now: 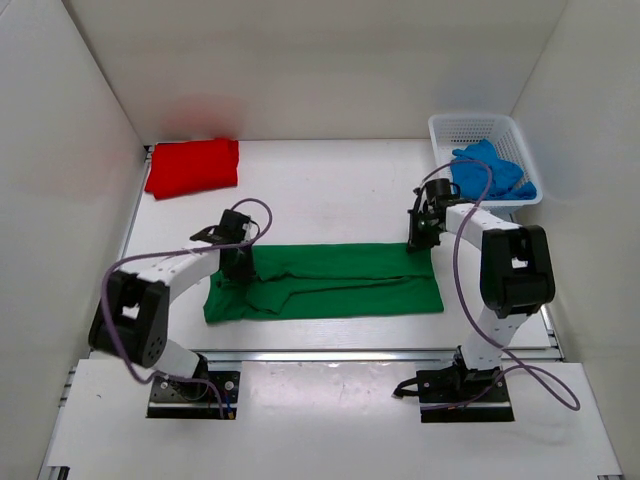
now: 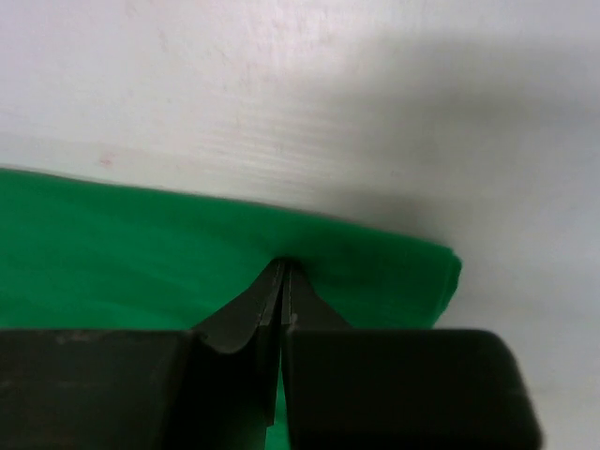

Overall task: Fold and stack the t-shirts
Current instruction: Rotate the tshirt 85 degrees

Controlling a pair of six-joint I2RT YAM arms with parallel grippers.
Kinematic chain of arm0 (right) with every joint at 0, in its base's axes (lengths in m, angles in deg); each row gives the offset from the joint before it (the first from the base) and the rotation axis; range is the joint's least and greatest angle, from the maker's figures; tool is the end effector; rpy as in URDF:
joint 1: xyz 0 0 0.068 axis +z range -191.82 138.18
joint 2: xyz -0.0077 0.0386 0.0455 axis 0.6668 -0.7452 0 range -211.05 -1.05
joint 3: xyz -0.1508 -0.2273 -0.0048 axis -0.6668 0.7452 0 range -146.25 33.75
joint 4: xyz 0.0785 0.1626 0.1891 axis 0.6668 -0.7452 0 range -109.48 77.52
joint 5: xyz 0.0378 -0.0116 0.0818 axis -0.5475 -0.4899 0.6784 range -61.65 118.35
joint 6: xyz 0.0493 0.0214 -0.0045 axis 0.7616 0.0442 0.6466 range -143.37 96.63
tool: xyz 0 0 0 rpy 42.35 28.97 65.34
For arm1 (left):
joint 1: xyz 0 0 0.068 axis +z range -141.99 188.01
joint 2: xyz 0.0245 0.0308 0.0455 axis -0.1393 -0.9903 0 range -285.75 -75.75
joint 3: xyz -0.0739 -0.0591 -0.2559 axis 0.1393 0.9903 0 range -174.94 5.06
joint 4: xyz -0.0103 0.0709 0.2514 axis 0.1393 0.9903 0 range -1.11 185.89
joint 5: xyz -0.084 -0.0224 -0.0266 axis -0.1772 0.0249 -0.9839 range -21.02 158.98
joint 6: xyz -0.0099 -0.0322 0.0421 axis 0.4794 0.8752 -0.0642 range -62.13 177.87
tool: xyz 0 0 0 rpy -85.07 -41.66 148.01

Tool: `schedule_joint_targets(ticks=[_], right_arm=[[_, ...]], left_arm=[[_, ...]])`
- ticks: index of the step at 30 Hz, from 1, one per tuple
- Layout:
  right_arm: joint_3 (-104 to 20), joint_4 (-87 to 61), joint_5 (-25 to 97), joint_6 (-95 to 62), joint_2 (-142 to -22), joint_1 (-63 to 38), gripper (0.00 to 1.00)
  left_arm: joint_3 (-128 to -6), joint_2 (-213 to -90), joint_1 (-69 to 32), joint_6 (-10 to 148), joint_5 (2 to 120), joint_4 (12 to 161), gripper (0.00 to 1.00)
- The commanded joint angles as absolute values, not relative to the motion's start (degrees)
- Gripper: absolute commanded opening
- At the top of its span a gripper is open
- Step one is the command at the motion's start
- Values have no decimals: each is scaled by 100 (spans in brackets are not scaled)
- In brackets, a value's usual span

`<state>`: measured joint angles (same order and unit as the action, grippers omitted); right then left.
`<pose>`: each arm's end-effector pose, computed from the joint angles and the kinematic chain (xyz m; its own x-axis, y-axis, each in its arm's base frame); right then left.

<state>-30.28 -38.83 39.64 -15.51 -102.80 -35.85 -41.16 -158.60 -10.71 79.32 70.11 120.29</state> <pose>0.3492 0.0435 0.1716 -0.9116 0.0395 -0.4091 -0.0631 0.9701 0.2342 0.2469 -0.0829 0.1758 -0.9323 -0.0701 -0.3548 -0.0291 0.9924 -0.1198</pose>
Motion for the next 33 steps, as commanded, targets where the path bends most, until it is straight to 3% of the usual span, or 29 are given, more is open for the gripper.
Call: schedule_joint_targets(ticks=[1,7,13,16,19,20,21,25,27,31,33], right_arm=[[-2883,-3885,3882,-1363,-10239,-3515,0],[-2207,-3973,3319,-713,-9985,-3382,0],[-1565,-3946,3248,343,-9202,-2901,0],[-1189,-3754,3459,992,-8861,-2374,0],[-548,-2702,3548,2064,-8333,-1664,0],[-493,-2542,3469,2458,-8218,-1364,0],[-405,-2358,3346,2740,-8243,-1048,0],[-98,-1401,3169,3698,-8402,-386,0],[174,-968,3160,4104,-8463,-158,0],[579,-406,2853,4798,-8341,246,0],[816,-221,2705,5010,-8244,352,0]], left_arm=[[-4318,-16380,-1063,8257,7091,11474,15],[-5855,-18111,-1142,8134,6987,11586,13],[-9211,-20220,-1352,7835,6864,12754,10],[-11574,-21485,-1406,7747,6697,13747,10],[-15145,-23389,-1344,7886,6434,14829,9],[-15487,-23586,-1300,7931,6371,14996,8],[-15578,-23710,-1274,8053,6232,14867,7],[-13290,-22756,-1177,8063,6202,13655,9],[-13345,-22744,-1142,8099,6213,13485,10],[-14829,-23446,-1063,8256,6257,13750,10],[-14394,-23317,-932,8379,6125,13409,9]])
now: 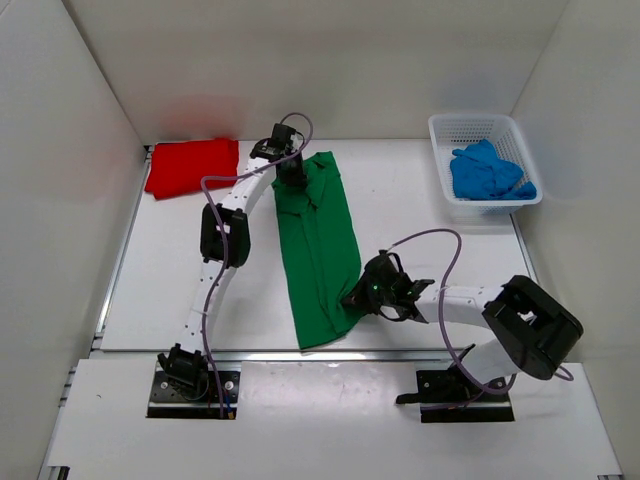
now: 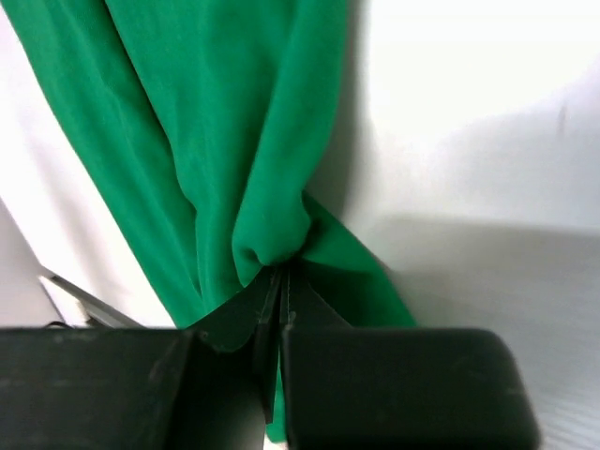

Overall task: Fold and stack the t-shirts
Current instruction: Rotate the tshirt 85 degrees, then grab the bottom of the folded rectangular tshirt with both arms

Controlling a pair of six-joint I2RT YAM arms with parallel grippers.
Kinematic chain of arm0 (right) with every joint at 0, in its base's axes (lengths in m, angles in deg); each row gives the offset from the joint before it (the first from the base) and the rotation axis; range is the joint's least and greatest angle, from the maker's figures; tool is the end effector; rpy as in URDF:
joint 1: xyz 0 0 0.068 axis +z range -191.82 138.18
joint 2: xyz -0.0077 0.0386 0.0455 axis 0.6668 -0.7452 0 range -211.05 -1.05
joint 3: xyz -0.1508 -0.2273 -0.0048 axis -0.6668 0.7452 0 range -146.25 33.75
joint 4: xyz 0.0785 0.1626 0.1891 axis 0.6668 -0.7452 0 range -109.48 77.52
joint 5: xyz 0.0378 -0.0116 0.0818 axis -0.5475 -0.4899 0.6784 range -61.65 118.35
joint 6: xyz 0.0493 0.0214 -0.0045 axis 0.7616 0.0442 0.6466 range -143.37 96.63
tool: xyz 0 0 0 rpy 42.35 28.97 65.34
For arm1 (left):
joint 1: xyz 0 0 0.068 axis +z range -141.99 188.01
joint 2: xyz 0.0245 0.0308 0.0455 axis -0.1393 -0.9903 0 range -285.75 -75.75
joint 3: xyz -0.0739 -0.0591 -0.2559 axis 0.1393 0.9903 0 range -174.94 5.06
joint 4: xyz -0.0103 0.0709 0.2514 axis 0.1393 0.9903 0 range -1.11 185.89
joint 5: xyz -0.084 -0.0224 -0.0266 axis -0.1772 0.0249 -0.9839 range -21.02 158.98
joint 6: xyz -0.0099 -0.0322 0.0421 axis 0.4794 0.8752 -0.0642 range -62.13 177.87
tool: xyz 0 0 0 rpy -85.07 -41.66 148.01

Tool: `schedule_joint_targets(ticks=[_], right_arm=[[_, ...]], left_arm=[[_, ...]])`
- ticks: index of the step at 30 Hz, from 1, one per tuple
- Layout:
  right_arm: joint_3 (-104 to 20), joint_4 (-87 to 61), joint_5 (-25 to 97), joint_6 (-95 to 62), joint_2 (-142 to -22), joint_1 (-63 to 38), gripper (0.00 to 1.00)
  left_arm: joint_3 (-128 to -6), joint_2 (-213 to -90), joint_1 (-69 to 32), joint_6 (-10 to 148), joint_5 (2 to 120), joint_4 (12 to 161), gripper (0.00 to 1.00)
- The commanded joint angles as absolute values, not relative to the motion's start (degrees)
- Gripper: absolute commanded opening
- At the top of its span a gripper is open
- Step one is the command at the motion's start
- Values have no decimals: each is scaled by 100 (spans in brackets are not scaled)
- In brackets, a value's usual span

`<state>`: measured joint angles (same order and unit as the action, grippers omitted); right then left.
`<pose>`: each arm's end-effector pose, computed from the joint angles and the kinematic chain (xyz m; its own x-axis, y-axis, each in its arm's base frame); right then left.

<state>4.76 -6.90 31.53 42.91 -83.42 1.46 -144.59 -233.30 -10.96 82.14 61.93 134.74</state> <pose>0.1827 0.1748 0.1332 -0.8685 0.4378 -0.2326 0.2075 0.7471 0.6315 0.5466 -0.1925 0.1519 -0.8561 -0.1371 -0.4983 0.0432 0.9418 -0.3333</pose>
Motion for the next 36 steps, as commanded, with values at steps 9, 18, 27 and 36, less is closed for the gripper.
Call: schedule_joint_targets(ticks=[9,18,27,36], right_arm=[[888,-596,2352,5143,-7436,818,0],[414,-668,1762,2833,-6635,855,0],[-132,-2355,4141,758,-7118,-1279,16],[614,-2629,4891,1380,-6503,-1282,60]], left_arm=[[-14288,-23466,-940,8362,6177,13091,10],[-14560,-22747,-790,8318,5590,12678,26],[-10592,-19522,-1237,7589,5729,13373,43],[-3929,-15445,-2301,8476,5984,11949,48]])
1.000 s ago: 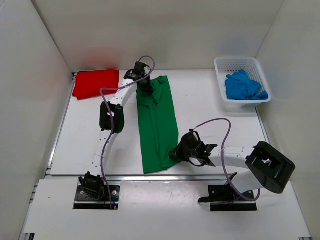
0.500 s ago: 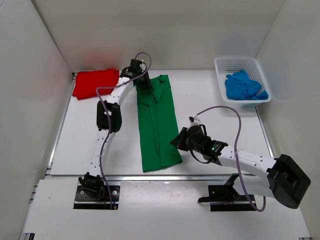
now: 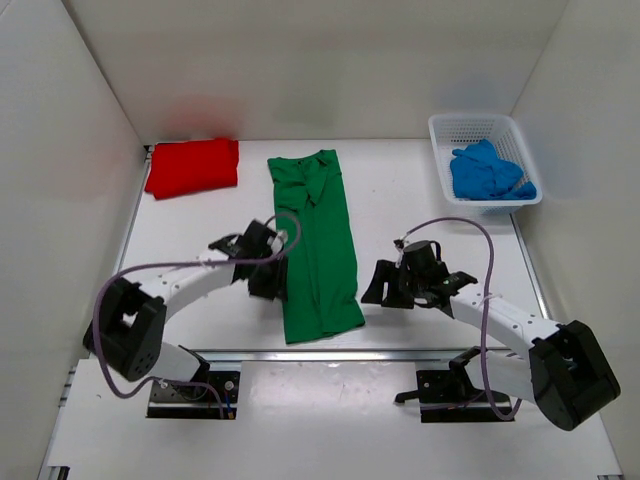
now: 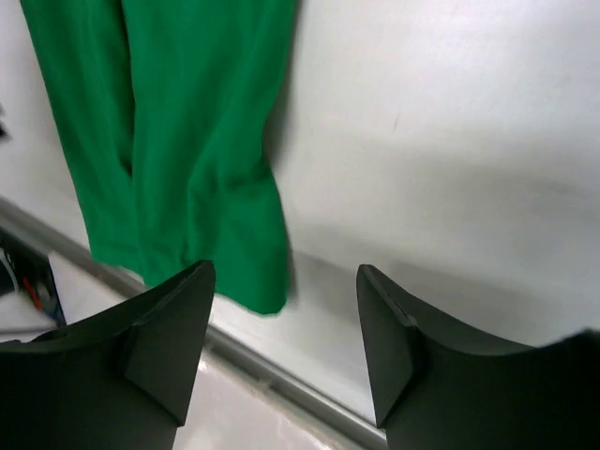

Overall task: Fold and stack the t-shirts
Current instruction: Grab the bottom of the folded rectangular tshirt with both arms, then fold the folded rectangular tshirt in 1/3 of the way

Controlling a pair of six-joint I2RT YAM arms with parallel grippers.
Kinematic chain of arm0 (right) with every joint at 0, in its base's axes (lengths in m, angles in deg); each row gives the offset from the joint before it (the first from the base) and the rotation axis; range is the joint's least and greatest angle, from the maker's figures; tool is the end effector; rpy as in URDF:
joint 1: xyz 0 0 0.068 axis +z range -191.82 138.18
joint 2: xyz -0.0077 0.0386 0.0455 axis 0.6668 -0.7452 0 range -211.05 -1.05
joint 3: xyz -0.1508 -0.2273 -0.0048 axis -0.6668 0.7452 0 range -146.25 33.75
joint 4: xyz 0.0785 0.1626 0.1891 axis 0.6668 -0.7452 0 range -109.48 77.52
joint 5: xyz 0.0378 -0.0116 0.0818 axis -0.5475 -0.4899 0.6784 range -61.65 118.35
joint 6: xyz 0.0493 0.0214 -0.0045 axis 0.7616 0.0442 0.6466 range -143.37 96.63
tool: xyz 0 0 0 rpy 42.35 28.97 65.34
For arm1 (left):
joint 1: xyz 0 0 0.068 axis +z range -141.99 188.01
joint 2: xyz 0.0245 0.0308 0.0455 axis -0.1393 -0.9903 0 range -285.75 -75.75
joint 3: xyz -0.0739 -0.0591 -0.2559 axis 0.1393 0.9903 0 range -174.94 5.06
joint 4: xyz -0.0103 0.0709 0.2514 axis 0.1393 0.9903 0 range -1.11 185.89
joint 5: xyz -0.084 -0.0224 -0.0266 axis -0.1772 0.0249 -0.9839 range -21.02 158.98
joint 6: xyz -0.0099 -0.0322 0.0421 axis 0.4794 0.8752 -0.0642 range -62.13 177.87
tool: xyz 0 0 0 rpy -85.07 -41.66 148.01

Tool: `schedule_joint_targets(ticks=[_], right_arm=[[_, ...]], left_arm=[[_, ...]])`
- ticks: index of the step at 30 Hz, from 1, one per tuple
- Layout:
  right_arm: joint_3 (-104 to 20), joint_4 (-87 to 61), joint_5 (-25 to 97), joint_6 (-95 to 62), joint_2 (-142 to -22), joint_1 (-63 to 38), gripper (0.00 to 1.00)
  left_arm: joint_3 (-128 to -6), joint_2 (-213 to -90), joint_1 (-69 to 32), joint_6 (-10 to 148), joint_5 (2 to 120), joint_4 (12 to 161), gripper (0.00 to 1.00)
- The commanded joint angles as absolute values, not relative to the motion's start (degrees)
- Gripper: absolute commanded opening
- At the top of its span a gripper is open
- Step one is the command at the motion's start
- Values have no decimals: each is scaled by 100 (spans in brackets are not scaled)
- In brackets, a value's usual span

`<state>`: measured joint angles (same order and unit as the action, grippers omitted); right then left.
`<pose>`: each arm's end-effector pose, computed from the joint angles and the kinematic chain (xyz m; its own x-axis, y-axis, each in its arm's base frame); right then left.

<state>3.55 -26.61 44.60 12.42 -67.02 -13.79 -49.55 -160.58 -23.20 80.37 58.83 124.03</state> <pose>0.1860 0.1103 0.1774 -0.9046 0.1545 -0.3973 -0.1002 0.8289 0.5503 0.2392 -0.1523 0.2058 -0.9375 0.1275 -0.3238 0.2318 0.9229 -0.3076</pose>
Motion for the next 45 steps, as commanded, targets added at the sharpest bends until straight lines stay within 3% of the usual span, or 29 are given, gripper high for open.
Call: schedule_joint_targets(ticks=[1,5,12,19,24,25,27,28,29,31,37,45], right_arm=[[685,-2515,4961,1476,-6512,-1204,61],[668,-2444,4883,1670,-6775,-817,60],[861,-1916,4989,1917,-7206,-570,43],[940,-1644,5138,1864,-7558,-535,39],[765,-1609,5217,1829,-7917,-448,25],[721,-1600,5252,1829,-7901,-412,18],[703,-1661,5252,1838,-7936,-351,5],[686,-1705,5200,1838,-7936,-281,0],[668,-1784,5217,1820,-7927,-271,0],[712,-1950,5165,1846,-7823,-192,0],[923,-2285,5138,1969,-7523,167,0],[1081,-2425,5217,2084,-7356,467,0]], left_arm=[[-3750,-15276,-2354,8668,5941,11791,52],[-2879,-14449,-2521,9187,5835,11342,51],[-2492,-14237,-3022,9733,5852,10946,55],[-2149,-13947,-3181,9909,5887,11068,55],[-2096,-14052,-3382,10049,5870,10955,54],[-2079,-14148,-3418,10111,5870,10798,52],[-2113,-14298,-3628,10155,5853,10718,34],[-2148,-14411,-3647,10138,5835,10787,19],[-2166,-14465,-3708,10086,5852,10831,7],[-2088,-14361,-3682,10024,5861,11042,0],[-1516,-13395,-3506,9970,5905,11578,0],[-1419,-13235,-3541,9892,5764,11737,0]])
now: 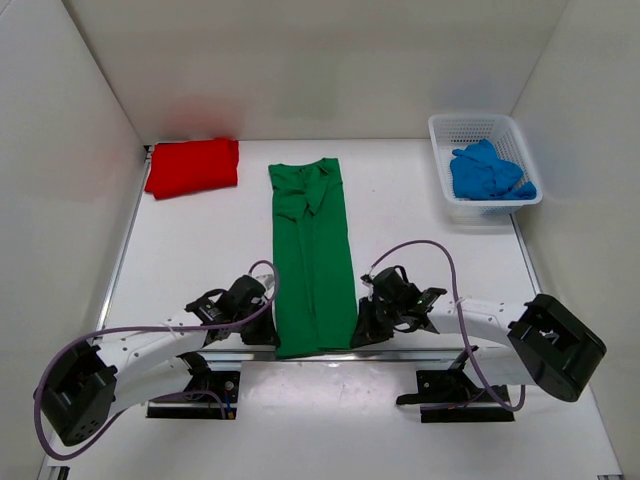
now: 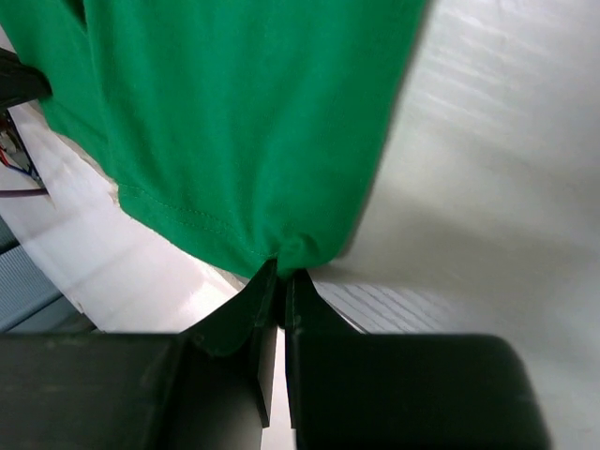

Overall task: Fold and stack the t-shirts
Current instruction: Fold the folded rectangular tshirt in 1/3 of the way

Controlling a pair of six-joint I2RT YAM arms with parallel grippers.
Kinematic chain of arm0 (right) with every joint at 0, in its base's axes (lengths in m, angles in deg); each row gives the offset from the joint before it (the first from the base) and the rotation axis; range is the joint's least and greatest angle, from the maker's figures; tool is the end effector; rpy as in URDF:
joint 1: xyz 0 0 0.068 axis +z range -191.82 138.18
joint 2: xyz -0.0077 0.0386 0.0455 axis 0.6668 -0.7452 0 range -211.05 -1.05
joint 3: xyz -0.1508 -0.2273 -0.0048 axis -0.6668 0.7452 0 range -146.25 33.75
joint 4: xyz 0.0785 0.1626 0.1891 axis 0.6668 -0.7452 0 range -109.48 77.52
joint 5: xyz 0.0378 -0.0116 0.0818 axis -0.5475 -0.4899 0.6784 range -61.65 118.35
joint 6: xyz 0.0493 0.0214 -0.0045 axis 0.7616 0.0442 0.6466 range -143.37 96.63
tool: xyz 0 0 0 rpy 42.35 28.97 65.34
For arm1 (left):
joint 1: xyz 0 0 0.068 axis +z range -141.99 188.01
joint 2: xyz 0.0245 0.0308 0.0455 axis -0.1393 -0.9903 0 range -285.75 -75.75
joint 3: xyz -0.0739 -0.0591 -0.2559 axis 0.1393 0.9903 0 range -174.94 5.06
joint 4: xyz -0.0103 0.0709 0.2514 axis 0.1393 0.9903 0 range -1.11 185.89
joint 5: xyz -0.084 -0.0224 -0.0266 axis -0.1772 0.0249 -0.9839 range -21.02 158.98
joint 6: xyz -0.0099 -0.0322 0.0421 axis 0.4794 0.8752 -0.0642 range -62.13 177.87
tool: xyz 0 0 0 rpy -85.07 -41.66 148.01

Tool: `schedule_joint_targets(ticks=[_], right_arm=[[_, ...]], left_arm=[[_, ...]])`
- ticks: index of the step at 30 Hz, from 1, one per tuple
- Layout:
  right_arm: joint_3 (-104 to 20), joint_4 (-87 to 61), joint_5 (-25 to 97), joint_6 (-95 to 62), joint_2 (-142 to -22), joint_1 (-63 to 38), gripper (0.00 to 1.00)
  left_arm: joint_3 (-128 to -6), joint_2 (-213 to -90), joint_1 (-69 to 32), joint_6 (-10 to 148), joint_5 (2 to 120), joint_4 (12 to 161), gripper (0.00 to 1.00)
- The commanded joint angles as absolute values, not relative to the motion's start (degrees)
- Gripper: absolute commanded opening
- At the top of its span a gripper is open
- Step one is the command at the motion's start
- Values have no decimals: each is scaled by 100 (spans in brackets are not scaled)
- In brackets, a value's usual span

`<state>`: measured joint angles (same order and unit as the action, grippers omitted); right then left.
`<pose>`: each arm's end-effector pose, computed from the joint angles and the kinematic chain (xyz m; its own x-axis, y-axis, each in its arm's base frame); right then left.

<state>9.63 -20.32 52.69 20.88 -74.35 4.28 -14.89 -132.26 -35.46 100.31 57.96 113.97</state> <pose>0.1334 0.1598 0.1309 -0.9833 -0.1049 -0.1487 -0.1758 0.7585 0.6275 0.1103 -0.1140 0.1400 -0.9715 0.0082 -0.2369 0.1160 0.8881 -0.4447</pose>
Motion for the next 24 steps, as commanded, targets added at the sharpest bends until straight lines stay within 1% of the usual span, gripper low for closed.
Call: schedule_joint_targets(ticks=[1,6,9,13,15,16,18,21,22,24], right_arm=[[1072,-2478,5226,2066,-7286,458,1],[757,-2917,5550,1742,-7092,143,1],[309,-3260,5708,1399,-7276,-112,0],[-454,-3620,5902,951,-7689,-551,0],[-869,-3709,6069,713,-8100,-858,0],[-1175,-3770,6130,556,-8190,-1052,0],[-1712,-3990,6183,310,-8733,-1254,0],[-2914,-4297,6201,-95,-9488,-1632,0],[-3109,-4437,6227,-235,-9796,-1790,0],[-4047,-4701,6228,-481,-10314,-1931,0]], left_arm=[[-1471,-13261,-3506,9805,5764,11806,0],[-1823,-13173,-3225,9698,5580,11992,0],[-2236,-13278,-2979,9540,5326,11992,0],[-2850,-13734,-2285,9076,4817,11922,0],[-3158,-14034,-1786,8908,4658,11860,0],[-3412,-14243,-1636,8785,4631,11825,0],[-3782,-14640,-1302,8679,4535,11746,0],[-4519,-15543,-924,8574,4473,11466,0],[-4652,-15712,-783,8547,4429,11395,0],[-5178,-16404,-668,8503,4385,11280,0]])
